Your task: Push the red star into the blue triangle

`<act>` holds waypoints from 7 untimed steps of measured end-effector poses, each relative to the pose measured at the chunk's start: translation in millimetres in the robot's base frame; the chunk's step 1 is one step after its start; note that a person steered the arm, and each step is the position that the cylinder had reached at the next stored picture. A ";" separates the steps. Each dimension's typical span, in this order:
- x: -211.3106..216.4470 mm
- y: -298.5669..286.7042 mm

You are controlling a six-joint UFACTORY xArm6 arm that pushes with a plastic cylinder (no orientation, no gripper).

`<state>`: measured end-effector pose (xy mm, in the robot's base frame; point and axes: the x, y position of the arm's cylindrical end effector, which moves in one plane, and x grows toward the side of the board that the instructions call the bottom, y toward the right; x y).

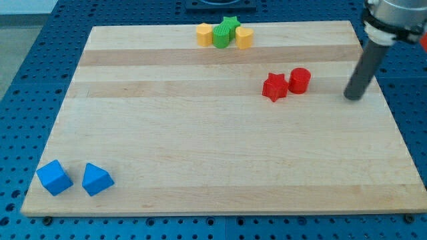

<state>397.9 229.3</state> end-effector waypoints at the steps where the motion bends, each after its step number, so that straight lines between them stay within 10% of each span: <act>1: -38.3 -34.9; 7: -14.2 -165.9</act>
<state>383.7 63.4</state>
